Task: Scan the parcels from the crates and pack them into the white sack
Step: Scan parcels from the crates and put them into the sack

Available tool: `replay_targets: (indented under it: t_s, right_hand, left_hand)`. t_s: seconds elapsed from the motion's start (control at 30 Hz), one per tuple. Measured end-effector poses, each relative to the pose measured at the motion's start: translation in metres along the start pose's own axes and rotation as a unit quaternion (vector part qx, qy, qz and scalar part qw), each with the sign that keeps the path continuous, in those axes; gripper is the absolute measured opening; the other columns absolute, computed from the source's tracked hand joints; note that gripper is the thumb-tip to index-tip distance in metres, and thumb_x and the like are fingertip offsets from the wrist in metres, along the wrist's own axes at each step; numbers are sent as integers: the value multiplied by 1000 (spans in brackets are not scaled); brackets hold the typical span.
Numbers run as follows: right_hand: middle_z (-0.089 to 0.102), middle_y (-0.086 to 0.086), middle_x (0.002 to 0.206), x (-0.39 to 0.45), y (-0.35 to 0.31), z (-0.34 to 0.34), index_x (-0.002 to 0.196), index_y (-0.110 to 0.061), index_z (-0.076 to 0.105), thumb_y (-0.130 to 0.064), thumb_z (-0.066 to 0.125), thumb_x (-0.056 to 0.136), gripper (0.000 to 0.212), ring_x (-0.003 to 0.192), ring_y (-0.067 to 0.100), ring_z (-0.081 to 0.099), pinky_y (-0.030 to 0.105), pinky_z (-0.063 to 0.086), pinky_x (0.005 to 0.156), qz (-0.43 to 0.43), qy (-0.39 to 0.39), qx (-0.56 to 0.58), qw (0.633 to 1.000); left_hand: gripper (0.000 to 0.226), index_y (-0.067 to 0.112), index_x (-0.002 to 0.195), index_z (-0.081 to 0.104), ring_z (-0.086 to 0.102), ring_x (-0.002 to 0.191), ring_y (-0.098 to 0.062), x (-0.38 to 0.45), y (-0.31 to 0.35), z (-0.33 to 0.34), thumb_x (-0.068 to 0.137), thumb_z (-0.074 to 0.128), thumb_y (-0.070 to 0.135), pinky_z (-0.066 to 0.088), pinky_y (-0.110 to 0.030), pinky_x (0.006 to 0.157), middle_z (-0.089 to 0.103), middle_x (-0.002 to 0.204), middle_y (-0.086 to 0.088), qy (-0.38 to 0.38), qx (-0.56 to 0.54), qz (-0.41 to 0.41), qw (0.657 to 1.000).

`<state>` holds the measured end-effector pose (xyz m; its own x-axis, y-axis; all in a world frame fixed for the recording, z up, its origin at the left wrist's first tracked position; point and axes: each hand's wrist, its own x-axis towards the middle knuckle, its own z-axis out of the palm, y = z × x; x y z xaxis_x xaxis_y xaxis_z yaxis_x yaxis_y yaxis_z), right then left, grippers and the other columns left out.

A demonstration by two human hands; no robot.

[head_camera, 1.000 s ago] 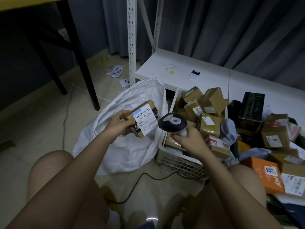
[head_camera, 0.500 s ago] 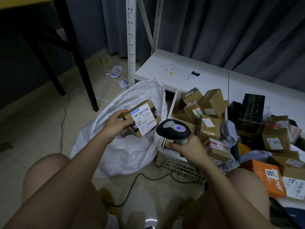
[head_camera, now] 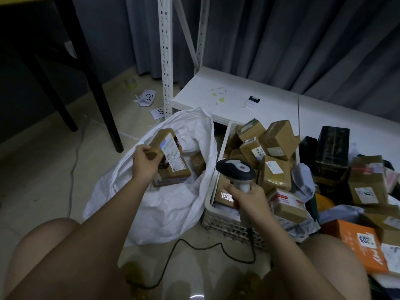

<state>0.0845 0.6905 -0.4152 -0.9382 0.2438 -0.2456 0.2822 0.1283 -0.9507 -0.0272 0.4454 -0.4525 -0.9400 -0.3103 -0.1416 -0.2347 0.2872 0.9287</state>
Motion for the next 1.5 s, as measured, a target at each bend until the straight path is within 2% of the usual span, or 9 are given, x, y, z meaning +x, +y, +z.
replay_targets:
  t_s: [0.07, 0.13, 0.3, 0.43, 0.6, 0.8, 0.9, 1.23, 1.5]
  right_hand:
    - [51, 17, 73, 6, 1, -3, 96, 6, 61, -14, 71, 87, 24, 56, 14, 48, 15, 40, 43, 18, -5, 3, 1000]
    - [53, 15, 71, 13, 3, -7, 94, 3, 62, -15, 70, 88, 20, 57, 15, 49, 15, 41, 43, 36, -8, -2, 999]
    - [54, 6, 59, 31, 13, -27, 77, -8, 59, -19, 71, 86, 18, 54, 17, 50, 16, 41, 43, 67, 69, -26, 995]
    - [57, 0, 70, 42, 10, -59, 85, -12, 57, -19, 71, 87, 15, 62, 9, 51, 22, 42, 52, 58, 146, -13, 987]
    - [59, 0, 70, 60, 2, -111, 79, -21, 56, -22, 71, 88, 17, 66, 14, 56, 32, 46, 65, 47, 161, -3, 986]
    - [55, 5, 54, 63, 10, -163, 70, -11, 57, -17, 69, 88, 22, 44, 9, 52, 22, 45, 45, 61, 191, 9, 980]
    - [53, 3, 48, 62, 19, -176, 66, -10, 56, -14, 68, 88, 26, 40, 8, 51, 20, 43, 44, 55, 205, 20, 977]
    - [57, 2, 54, 66, 32, -193, 67, -13, 59, -15, 70, 85, 21, 48, 11, 54, 22, 45, 49, 82, 257, 81, 960]
    - [55, 9, 58, 72, 31, -191, 67, -9, 57, -14, 69, 86, 23, 55, 21, 53, 32, 45, 58, 91, 246, 121, 957]
  left_hand:
    - [29, 13, 113, 56, 42, 120, -21, 0, 1, 10, 86, 67, 14, 31, -34, 105, 52, 119, 0, -170, 103, -15, 980]
    - [69, 9, 136, 45, 39, 129, -31, -1, -4, 21, 75, 78, 18, 32, -36, 107, 44, 140, -11, -270, 122, -46, 954]
    - [37, 6, 131, 51, 46, 112, -14, -7, -3, 55, 94, 51, 1, 39, -17, 79, 47, 120, 3, -260, 124, 22, 957]
    - [35, 6, 126, 56, 55, 115, -28, -19, 4, 97, 92, 58, 9, 45, -37, 97, 58, 123, -12, -252, 132, 77, 956]
    - [44, 9, 131, 51, 50, 117, -20, -45, 13, 167, 90, 64, 16, 40, -24, 90, 51, 133, -9, -294, 125, 97, 943]
    - [68, 19, 130, 46, 51, 113, -10, -85, 26, 246, 73, 78, 39, 46, -23, 94, 50, 125, 10, -410, 88, 72, 905]
    - [83, 29, 123, 39, 48, 120, -19, -103, 27, 273, 57, 78, 60, 44, -43, 101, 46, 132, -2, -385, 102, 59, 915]
    - [92, 31, 142, 24, 15, 135, -32, -104, 55, 329, 68, 67, 68, 29, -44, 106, 13, 146, -8, -277, 258, 66, 923]
    - [106, 31, 142, 12, 29, 127, -34, -97, 67, 329, 62, 78, 51, 38, -43, 100, 26, 137, -14, -254, 262, 17, 931]
